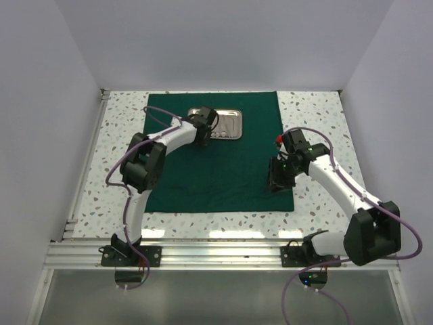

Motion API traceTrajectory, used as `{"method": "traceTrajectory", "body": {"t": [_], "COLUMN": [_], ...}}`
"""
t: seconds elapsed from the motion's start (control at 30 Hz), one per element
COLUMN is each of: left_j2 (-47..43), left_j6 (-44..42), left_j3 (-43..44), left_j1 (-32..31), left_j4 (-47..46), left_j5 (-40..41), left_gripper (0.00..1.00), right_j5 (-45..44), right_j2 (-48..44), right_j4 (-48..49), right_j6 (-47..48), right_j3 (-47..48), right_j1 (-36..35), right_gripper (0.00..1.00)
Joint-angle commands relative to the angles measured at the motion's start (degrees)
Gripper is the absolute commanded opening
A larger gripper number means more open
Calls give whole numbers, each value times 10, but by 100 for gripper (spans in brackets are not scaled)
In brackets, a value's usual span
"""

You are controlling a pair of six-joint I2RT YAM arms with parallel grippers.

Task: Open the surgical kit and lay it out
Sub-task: Move the container from the surgical kit, then pick up the medical item from the container.

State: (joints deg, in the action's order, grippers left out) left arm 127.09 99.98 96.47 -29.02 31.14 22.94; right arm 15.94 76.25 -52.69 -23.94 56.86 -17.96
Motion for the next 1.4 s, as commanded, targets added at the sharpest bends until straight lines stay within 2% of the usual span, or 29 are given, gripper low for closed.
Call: {"method": "traceTrajectory", "body": {"t": [0.0, 0.2, 0.23, 0.27, 0.3, 0.37, 0.5, 0.6, 0.7, 0.73, 0.83, 0.9, 0.93, 0.97, 1.03, 1.07, 1.1, 1.13, 1.2, 1.27, 1.37], "left_j2": [-42, -53, -54, -54, -54, -55, -64, -77, -83, -81, -76, -83, -82, -76, -40, -24, 8, 20, 37, 25, 9], "left_j6": [47, 31, 30, 29, 29, 24, 22, 3, -57, -75, -168, -284, -330, -423, -519, -617, -662, -744, -806, -869, -900], "left_j3": [-10, -11, -13, -15, -16, -18, -15, 3, 64, 111, 170, 170, 167, 175, 238, 262, 287, 318, 325, 280, 212], "left_j1": [-18, -22, -18, -16, -13, -10, -14, -17, -19, -18, -10, -2, 11, 16, 29, 30, 37, 38, 40, 39, 46], "left_j4": [-14, 0, 4, 5, 4, 0, 4, 23, 72, 88, 102, 61, 9, -4, 24, 39, 57, 88, 110, 96, 51], "left_j5": [15, 3, -4, -13, -27, -34, -58, -62, -49, -47, -52, -92, -110, -127, -127, -129, -130, -124, -106, -97, -101], "left_gripper": [0, 0, 4, 12, 25, 33, 59, 62, 63, 63, 62, 61, 61, 60, 60, 60, 59, 59, 57, 55, 54], "right_j5": [-7, -18, -20, -25, -29, -35, -42, -50, -58, -61, -74, -81, -87, -100, -114, -124, -125, -127, -127, -128, -125], "right_j2": [-34, -68, -69, -69, -69, -68, -67, -66, -60, -57, -50, -41, -38, -32, -25, -22, -13, -9, 6, 17, 45], "right_j4": [-12, -15, -16, -16, -17, -18, -17, -19, -23, -23, -29, -35, -38, -41, -48, -51, -56, -59, -61, -60, -61], "right_j6": [10, 11, 13, 14, 14, 17, 19, 21, 23, 23, 24, 24, 25, 25, 22, 20, 14, 9, -2, -12, -26], "right_j3": [-6, -18, -18, -16, -13, -11, -12, -11, -7, -5, 3, 15, 21, 34, 47, 62, 70, 85, 97, 110, 133], "right_j1": [-2, -6, -5, -6, -5, -5, -6, -5, -6, -6, -6, -6, -5, -5, -5, -5, -6, -5, -5, -5, -4], "right_gripper": [36, 36, 36, 36, 36, 36, 36, 36, 37, 37, 37, 37, 37, 38, 38, 38, 38, 38, 38, 39, 38]}}
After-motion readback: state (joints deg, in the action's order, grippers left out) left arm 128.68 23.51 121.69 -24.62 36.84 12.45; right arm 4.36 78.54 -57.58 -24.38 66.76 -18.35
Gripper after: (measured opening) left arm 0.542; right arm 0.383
